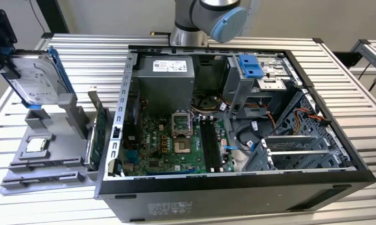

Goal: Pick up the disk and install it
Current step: 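Pick up the disk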

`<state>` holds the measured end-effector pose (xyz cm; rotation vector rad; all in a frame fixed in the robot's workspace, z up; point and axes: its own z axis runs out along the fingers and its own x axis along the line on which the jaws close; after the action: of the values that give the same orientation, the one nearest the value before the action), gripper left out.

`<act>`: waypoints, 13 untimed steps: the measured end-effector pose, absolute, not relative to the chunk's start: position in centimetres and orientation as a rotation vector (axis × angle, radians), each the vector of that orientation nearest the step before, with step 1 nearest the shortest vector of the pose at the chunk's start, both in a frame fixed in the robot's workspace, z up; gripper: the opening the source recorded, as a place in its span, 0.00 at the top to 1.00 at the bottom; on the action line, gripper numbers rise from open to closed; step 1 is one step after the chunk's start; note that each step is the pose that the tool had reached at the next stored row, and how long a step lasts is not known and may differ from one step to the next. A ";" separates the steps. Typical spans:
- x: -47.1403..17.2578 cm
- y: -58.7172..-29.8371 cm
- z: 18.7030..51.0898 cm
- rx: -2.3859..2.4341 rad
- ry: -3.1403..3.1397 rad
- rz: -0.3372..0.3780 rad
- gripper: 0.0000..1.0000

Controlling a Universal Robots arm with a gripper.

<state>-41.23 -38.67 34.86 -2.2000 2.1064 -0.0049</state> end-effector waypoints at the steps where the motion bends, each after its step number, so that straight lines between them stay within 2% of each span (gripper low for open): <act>1: -41.2 -38.7 35.1 -2.199 2.105 -0.008 1.00; 13: -41.2 -38.7 35.7 -2.197 2.103 -0.010 1.00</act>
<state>-41.24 -38.68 35.67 -2.1965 2.1026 -0.0102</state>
